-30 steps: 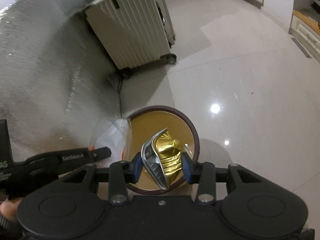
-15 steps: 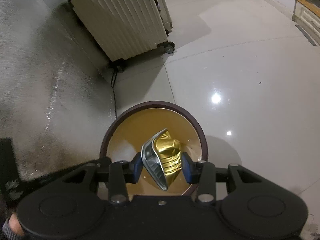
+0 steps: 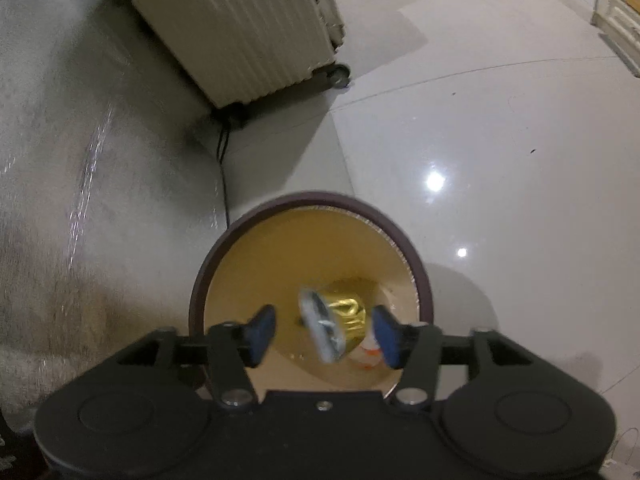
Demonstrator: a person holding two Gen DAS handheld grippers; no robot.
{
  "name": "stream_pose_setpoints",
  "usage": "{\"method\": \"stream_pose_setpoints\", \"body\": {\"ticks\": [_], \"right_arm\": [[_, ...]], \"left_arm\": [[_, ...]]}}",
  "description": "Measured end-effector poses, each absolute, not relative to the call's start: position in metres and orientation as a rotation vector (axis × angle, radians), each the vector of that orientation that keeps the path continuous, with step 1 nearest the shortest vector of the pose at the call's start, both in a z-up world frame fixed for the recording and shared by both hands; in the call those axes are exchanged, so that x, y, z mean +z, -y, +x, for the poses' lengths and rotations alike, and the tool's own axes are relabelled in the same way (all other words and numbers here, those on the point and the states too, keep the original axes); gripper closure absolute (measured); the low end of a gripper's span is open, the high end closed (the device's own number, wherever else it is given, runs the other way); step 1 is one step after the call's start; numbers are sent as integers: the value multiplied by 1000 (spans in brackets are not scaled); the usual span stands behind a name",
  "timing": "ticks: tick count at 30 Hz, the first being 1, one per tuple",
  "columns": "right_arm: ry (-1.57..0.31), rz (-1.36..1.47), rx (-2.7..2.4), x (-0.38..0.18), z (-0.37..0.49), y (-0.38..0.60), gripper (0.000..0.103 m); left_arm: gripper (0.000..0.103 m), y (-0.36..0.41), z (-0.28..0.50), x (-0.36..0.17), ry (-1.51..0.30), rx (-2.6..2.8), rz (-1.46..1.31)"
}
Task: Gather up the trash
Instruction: 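Open the left tool to drop the bag while the right drops the wrapper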
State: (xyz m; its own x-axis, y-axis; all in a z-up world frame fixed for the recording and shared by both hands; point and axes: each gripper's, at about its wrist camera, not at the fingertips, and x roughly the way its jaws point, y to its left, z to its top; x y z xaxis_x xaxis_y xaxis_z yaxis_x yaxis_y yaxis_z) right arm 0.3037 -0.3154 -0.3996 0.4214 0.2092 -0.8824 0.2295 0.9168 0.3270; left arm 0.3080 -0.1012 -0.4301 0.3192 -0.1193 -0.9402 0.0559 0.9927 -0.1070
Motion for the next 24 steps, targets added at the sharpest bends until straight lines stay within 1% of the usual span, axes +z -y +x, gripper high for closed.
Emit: {"method": "stream_pose_setpoints", "body": {"ticks": [5,10,13,16,18,21,22,24], "right_arm": [[-1210,343,7,-408,299,307,43],[-1244,323,22,-413,288,309,42],[-1252,312,24,-414,283,309,40],[-1251,290,32,-412,278,306,34],[-1243,281,40,-408,276,307,25],[-1217,268,34,-400,271,309,17],[-1210,268,31,-399,270,310,15],[-1198,275,21,-394,265,312,8]], "left_arm": [[6,98,307,-428,-1266,-102,-32],[0,93,299,-426,-1287,-95,-27],[0,92,295,-423,-1293,-95,-16],[0,94,295,-419,-1293,-96,-9],[0,92,293,-415,-1291,-96,-9],[0,89,291,-408,-1285,-87,-5],[0,89,291,-406,-1284,-83,0],[0,88,289,-400,-1277,-83,5]]}}
